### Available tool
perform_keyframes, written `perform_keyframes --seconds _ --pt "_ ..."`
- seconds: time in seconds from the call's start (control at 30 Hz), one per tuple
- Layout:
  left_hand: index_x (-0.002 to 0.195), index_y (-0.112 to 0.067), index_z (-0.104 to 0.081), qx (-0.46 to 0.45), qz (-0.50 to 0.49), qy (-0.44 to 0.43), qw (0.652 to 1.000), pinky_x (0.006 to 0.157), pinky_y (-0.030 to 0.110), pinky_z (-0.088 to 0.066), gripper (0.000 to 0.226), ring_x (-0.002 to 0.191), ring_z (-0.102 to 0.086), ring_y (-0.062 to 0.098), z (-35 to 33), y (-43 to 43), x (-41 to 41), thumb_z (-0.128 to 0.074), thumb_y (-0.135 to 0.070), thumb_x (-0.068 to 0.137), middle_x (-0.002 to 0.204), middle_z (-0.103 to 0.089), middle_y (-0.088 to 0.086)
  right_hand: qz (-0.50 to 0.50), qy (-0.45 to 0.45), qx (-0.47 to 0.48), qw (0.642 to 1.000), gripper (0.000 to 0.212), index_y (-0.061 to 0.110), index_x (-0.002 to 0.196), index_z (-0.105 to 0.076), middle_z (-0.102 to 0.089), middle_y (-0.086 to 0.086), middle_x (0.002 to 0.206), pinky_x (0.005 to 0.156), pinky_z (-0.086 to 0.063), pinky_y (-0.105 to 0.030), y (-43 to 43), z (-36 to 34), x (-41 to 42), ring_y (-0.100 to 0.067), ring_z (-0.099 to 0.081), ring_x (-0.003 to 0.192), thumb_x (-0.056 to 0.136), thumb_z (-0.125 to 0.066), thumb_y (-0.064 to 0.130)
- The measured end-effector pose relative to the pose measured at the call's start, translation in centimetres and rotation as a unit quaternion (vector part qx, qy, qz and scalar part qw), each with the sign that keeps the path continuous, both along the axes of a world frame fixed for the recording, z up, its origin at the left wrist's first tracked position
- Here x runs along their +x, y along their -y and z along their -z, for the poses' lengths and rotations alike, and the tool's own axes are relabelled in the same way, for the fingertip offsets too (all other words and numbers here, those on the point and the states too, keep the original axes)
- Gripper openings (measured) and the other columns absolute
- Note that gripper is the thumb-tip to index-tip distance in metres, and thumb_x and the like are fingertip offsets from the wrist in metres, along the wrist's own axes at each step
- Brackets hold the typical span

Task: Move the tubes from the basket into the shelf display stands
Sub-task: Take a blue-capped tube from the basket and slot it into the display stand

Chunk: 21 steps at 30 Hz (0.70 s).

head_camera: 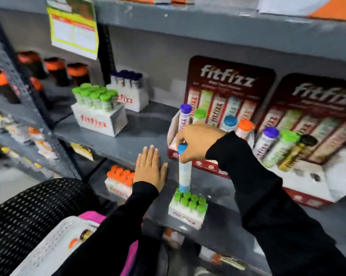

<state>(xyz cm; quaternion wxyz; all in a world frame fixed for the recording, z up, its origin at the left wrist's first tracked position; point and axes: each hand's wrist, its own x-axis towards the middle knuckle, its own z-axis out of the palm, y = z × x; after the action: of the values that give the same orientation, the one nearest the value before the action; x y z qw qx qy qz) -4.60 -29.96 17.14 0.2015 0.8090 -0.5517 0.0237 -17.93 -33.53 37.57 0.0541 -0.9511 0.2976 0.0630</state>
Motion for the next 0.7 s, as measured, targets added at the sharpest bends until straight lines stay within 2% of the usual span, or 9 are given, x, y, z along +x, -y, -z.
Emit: perform_keyframes --seconds 0.07,0.17,0.23,0.3,0.33,0.4,0.5,0.57,0.7 --pt "0.124 0.009 -0.047 0.022 0.014 -0.013 1.0 0.104 0.055 -0.03 0.07 0.127 -0.039 0.042 0.1 0.6 -1.2 -0.022 -0.043 0.083 0.134 -0.046 0.026 0.008 0.003 -0.013 1.0 0.023 0.008 0.097 -0.068 -0.067 -0.01 0.087 0.056 -0.034 -0.02 0.4 -0.5 -1.4 -0.03 -0.058 0.087 0.08 -0.067 0.024" --pt "0.138 0.002 -0.025 0.053 0.009 -0.018 0.998 0.115 0.041 -0.01 0.088 0.14 -0.015 0.031 0.8 0.9 -2.6 -0.001 -0.054 0.075 0.15 -0.023 0.019 0.023 0.013 0.012 1.0 0.028 0.012 0.109 -0.067 -0.069 -0.008 0.107 0.067 -0.039 -0.023 0.9 -0.6 -3.1 -0.026 -0.061 0.098 0.082 -0.063 0.009" --pt "0.142 -0.002 -0.017 0.074 -0.009 -0.015 0.997 0.116 0.037 -0.004 0.084 0.142 -0.007 0.026 1.4 0.9 -3.1 0.002 -0.054 0.079 0.153 -0.014 0.014 0.024 0.014 0.028 0.999 0.023 0.012 0.105 -0.068 -0.066 0.002 0.091 0.062 -0.04 -0.02 1.2 -0.6 -3.8 -0.021 -0.057 0.092 0.082 -0.063 0.007" --pt "0.142 -0.004 -0.016 0.087 -0.027 -0.01 0.996 0.117 0.037 -0.003 0.075 0.142 -0.006 0.024 1.7 0.9 -3.3 -0.004 -0.052 0.086 0.154 -0.014 0.013 0.034 0.029 0.033 0.998 0.01 0.012 0.093 -0.069 -0.051 0.01 0.071 0.059 -0.04 -0.02 1.6 -0.5 -4.5 -0.016 -0.052 0.086 0.083 -0.066 0.012" --pt "0.142 -0.004 -0.018 0.086 -0.031 -0.008 0.996 0.117 0.037 -0.004 0.078 0.142 -0.007 0.024 1.8 0.8 -3.4 -0.001 -0.053 0.083 0.154 -0.016 0.012 0.039 0.042 0.03 0.998 0.003 0.013 0.086 -0.068 -0.051 0.008 0.071 0.064 -0.044 -0.023 1.7 -0.5 -4.8 -0.017 -0.054 0.088 0.084 -0.066 0.014" --pt "0.142 -0.005 -0.019 0.086 -0.033 -0.002 0.996 0.116 0.036 -0.004 0.088 0.142 -0.009 0.023 2.0 0.8 -3.4 0.009 -0.054 0.074 0.154 -0.018 0.01 0.054 0.065 0.014 0.996 0.005 0.018 0.088 -0.065 -0.056 0.004 0.083 0.071 -0.045 -0.031 2.0 -0.3 -5.2 -0.021 -0.058 0.091 0.085 -0.066 0.021" --pt "0.142 -0.007 -0.02 0.086 -0.038 -0.001 0.996 0.117 0.037 -0.004 0.09 0.142 -0.01 0.023 2.2 1.0 -3.4 0.01 -0.053 0.072 0.153 -0.018 0.01 0.087 0.077 -0.017 0.993 0.03 0.016 0.112 -0.057 -0.063 -0.003 0.097 0.067 -0.043 -0.031 2.4 0.0 -5.9 -0.023 -0.057 0.086 0.085 -0.065 0.027" --pt "0.141 -0.006 -0.022 0.082 -0.043 -0.003 0.996 0.117 0.037 -0.005 0.093 0.141 -0.011 0.024 2.2 1.1 -3.5 0.012 -0.053 0.068 0.153 -0.02 0.01 0.098 0.075 -0.013 0.992 0.03 0.013 0.109 -0.061 -0.067 -0.009 0.103 0.068 -0.048 -0.032 2.5 0.0 -6.4 -0.024 -0.06 0.087 0.082 -0.067 0.024" --pt "0.141 -0.005 -0.024 0.073 -0.041 -0.009 0.996 0.117 0.038 -0.006 0.093 0.141 -0.013 0.025 2.3 1.0 -3.5 0.01 -0.053 0.069 0.152 -0.022 0.012 0.095 0.05 0.032 0.994 0.026 0.013 0.108 -0.068 -0.068 -0.004 0.11 0.065 -0.047 -0.024 2.4 -0.5 -7.7 -0.017 -0.055 0.09 0.082 -0.068 0.011"
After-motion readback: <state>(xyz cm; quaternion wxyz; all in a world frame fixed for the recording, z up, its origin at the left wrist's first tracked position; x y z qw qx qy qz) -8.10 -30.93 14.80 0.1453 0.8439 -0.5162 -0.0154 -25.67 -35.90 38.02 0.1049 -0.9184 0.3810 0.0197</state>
